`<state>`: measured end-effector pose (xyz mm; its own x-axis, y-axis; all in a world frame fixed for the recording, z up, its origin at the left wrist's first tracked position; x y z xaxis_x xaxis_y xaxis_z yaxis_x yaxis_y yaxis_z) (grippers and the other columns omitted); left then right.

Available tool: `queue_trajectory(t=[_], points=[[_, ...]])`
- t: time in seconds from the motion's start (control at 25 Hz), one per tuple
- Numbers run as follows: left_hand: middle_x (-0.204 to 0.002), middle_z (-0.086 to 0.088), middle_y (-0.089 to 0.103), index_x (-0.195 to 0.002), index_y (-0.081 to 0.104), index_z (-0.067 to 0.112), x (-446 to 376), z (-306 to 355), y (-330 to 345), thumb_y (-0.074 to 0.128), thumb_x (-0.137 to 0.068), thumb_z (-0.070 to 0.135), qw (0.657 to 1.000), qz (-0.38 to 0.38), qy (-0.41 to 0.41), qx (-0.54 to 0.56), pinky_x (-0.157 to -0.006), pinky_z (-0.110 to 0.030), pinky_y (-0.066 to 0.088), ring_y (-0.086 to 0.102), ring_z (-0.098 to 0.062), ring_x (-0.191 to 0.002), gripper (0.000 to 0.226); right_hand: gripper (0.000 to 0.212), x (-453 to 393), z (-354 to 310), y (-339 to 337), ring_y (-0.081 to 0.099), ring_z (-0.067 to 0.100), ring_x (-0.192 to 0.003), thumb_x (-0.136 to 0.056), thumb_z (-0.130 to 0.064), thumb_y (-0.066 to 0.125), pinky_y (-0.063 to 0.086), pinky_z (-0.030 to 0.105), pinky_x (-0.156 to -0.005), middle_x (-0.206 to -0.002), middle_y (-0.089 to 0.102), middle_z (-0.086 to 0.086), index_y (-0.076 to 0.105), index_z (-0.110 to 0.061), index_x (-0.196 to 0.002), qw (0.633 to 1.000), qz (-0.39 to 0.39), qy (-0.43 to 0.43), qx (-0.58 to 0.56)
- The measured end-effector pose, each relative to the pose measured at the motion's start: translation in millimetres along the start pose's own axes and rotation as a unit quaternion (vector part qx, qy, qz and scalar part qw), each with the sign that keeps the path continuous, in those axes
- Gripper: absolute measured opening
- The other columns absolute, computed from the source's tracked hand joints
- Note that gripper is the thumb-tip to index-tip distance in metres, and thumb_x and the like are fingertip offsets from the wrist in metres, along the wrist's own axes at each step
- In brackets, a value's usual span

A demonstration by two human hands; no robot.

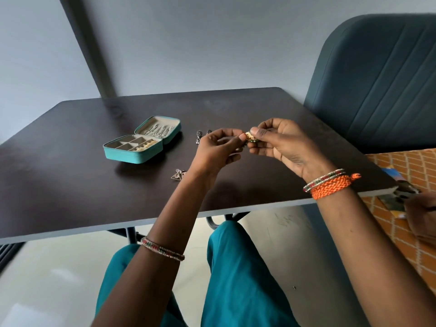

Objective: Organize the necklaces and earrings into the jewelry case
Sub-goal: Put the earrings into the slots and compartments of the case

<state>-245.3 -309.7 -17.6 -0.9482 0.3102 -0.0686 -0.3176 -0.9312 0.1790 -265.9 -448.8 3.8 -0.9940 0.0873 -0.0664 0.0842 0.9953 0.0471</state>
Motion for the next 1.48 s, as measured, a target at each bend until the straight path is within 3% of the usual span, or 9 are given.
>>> queue_trajectory(t=[0.2,0.36,0.48,0.6,0.76,0.92,1.16,1.32,1.48], points=[[-0.078,-0.006,0.062,-0.089,0.062,0.008,5.3,-1.0,-6.4,0.064,-0.088,0.006,0.999,0.031,0.007,-0.01,-0.061,-0.017,0.051,0.057,-0.008,-0.066,0.003,0.011,5.2,7.5,10.4,0.068,0.019,-0.077,-0.089,0.0,0.058,0.058,0.025,-0.069,-0.091,0.068,0.014,0.064,-0.001,-0.098,0.999,-0.036,0.016,0.0],[-0.079,-0.008,0.063,-0.086,0.062,0.01,9.9,2.8,-10.3,0.064,-0.088,0.006,0.998,0.051,0.033,-0.024,-0.062,-0.018,0.051,0.059,-0.01,-0.068,0.004,0.011,6.2,5.5,13.2,0.068,0.017,-0.079,-0.085,-0.001,0.064,0.058,0.024,-0.071,-0.092,0.069,0.014,0.067,-0.002,-0.095,0.999,-0.021,-0.003,0.045],[-0.081,-0.006,0.066,-0.086,0.063,0.012,12.7,1.4,-15.9,0.065,-0.087,0.007,0.998,0.053,0.035,0.0,-0.064,-0.02,0.05,0.061,-0.01,-0.071,0.005,0.01,5.5,-0.7,9.2,0.066,0.002,-0.077,-0.085,-0.006,0.066,0.05,0.014,-0.066,-0.087,0.072,0.005,0.068,-0.015,-0.086,0.993,0.021,-0.048,0.102],[-0.085,-0.005,0.067,-0.089,0.064,0.014,12.4,0.4,-23.7,0.065,-0.087,0.007,0.998,0.056,0.041,0.003,-0.067,-0.02,0.051,0.062,-0.009,-0.075,0.007,0.01,8.1,-3.6,10.2,0.064,-0.008,-0.072,-0.086,-0.003,0.063,0.041,0.004,-0.058,-0.089,0.072,0.005,0.067,-0.011,-0.089,0.992,0.033,-0.077,0.095],[-0.083,-0.003,0.067,-0.089,0.064,0.013,14.2,4.2,-27.1,0.065,-0.086,0.001,0.994,0.051,0.093,-0.011,-0.069,-0.019,0.051,0.062,-0.004,-0.075,0.012,0.014,9.6,3.2,15.3,0.068,0.005,-0.084,-0.088,-0.001,0.06,0.049,0.015,-0.07,-0.09,0.072,0.007,0.069,-0.011,-0.093,0.993,0.009,-0.091,0.07],[-0.084,-0.006,0.068,-0.095,0.064,0.009,15.9,6.4,-26.8,0.067,-0.084,0.0,0.985,0.049,0.155,-0.06,-0.072,-0.017,0.051,0.064,-0.004,-0.076,0.014,0.015,10.4,3.2,20.3,0.067,0.012,-0.082,-0.088,0.001,0.059,0.054,0.026,-0.073,-0.088,0.071,0.009,0.069,-0.01,-0.089,0.994,0.004,-0.092,0.063],[-0.088,-0.002,0.072,-0.103,0.065,0.018,22.6,12.7,-24.8,0.069,-0.082,0.0,0.959,0.072,0.235,-0.14,-0.083,-0.023,0.054,0.07,-0.007,-0.087,0.028,0.013,10.2,12.0,21.7,0.063,0.017,-0.075,-0.09,-0.008,0.06,0.053,0.024,-0.067,-0.087,0.07,0.015,0.07,-0.013,-0.084,0.993,-0.001,-0.036,0.116],[-0.092,0.007,0.07,-0.124,0.061,0.02,29.4,16.8,-24.1,0.068,-0.083,-0.001,0.909,0.1,0.275,-0.298,-0.084,-0.015,0.052,0.065,0.007,-0.087,0.046,0.006,11.8,17.2,24.7,0.061,0.015,-0.072,-0.087,-0.008,0.063,0.054,0.025,-0.068,-0.087,0.067,0.015,0.069,-0.005,-0.089,0.999,-0.024,0.007,0.033],[-0.084,0.014,0.063,-0.137,0.047,0.021,32.8,19.6,-21.6,0.067,-0.082,-0.004,0.895,0.072,0.28,-0.34,-0.081,-0.01,0.05,0.063,0.01,-0.08,0.064,0.012,11.6,20.8,26.6,0.058,0.015,-0.071,-0.083,-0.009,0.066,0.053,0.022,-0.064,-0.089,0.065,0.017,0.068,0.0,-0.091,0.998,-0.047,0.037,0.035]])
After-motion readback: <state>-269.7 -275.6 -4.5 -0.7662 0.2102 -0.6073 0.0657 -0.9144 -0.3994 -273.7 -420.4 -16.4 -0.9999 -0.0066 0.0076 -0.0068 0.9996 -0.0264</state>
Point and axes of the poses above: each hand's wrist, its own x-axis away from the middle knuckle, its own y-axis out of the palm, z = x × y, the point moved 6 cm from there along -x, towards the middle knuckle
